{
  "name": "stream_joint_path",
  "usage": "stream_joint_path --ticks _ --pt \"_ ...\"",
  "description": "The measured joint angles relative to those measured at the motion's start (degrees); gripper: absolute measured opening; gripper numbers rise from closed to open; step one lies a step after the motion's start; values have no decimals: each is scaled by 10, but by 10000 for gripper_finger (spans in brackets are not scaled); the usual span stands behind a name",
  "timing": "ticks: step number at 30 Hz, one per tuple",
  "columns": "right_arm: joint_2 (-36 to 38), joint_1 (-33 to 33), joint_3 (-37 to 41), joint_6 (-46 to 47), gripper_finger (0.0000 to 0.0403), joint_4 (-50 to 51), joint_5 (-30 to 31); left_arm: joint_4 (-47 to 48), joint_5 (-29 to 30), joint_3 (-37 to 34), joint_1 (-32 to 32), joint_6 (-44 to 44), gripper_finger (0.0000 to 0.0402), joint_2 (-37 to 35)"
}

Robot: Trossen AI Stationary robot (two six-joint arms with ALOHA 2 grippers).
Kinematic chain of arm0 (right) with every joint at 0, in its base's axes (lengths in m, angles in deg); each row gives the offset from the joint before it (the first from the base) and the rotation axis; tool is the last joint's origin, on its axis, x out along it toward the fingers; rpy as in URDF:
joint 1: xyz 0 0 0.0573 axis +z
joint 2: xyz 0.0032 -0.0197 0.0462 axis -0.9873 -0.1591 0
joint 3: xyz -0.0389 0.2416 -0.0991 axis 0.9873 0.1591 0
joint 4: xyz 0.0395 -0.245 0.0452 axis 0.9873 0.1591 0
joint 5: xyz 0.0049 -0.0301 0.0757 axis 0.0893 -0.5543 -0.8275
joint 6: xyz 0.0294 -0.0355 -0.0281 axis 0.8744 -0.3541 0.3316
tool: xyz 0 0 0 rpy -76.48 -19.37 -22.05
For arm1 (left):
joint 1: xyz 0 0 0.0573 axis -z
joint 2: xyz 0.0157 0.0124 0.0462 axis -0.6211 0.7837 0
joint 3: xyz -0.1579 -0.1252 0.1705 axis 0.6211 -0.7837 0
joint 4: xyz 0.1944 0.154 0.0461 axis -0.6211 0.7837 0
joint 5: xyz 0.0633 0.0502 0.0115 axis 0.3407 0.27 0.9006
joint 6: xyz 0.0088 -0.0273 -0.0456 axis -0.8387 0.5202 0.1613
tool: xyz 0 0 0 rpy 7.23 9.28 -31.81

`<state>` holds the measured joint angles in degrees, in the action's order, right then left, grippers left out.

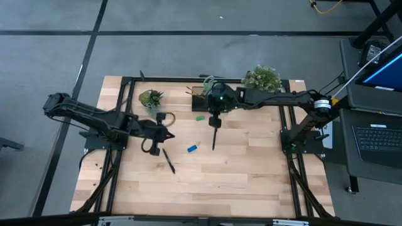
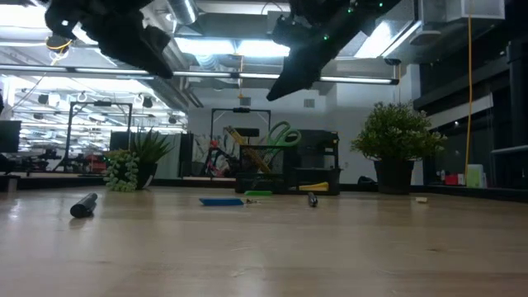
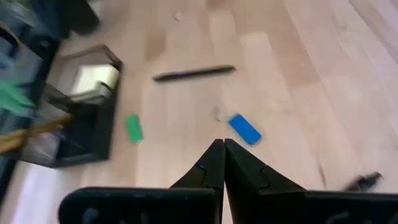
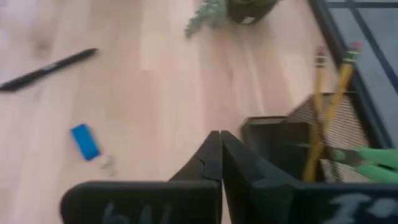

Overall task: Pick and place office supplies into organizer
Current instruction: Put the black pen into the black desk organizer

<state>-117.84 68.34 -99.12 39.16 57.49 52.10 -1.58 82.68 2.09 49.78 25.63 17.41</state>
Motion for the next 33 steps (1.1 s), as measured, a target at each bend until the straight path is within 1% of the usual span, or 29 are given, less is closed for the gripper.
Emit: stream_joint_path --ticks 3,9,12,17,19,27,30,33 --pt "0 20 0 21 3 7 0 37 0 30 19 22 2 47" --pt "-3 65 0 69 2 8 1 178 -8 84 61 108 3 136" --pt "-4 93 0 84 2 7 4 217 -14 97 85 130 8 168" --pt "-4 137 2 117 2 2 61 212 -24 99 126 100 25 192" --pt "-4 152 16 133 1 -23 80 211 -24 99 137 87 36 195" --pt "-5 184 105 188 3 -153 82 207 -26 99 152 59 86 196" --pt "-5 193 122 204 2 -194 83 203 -26 99 152 30 108 196" --pt "-5 205 129 204 2 -205 82 199 -26 99 149 -8 127 206"
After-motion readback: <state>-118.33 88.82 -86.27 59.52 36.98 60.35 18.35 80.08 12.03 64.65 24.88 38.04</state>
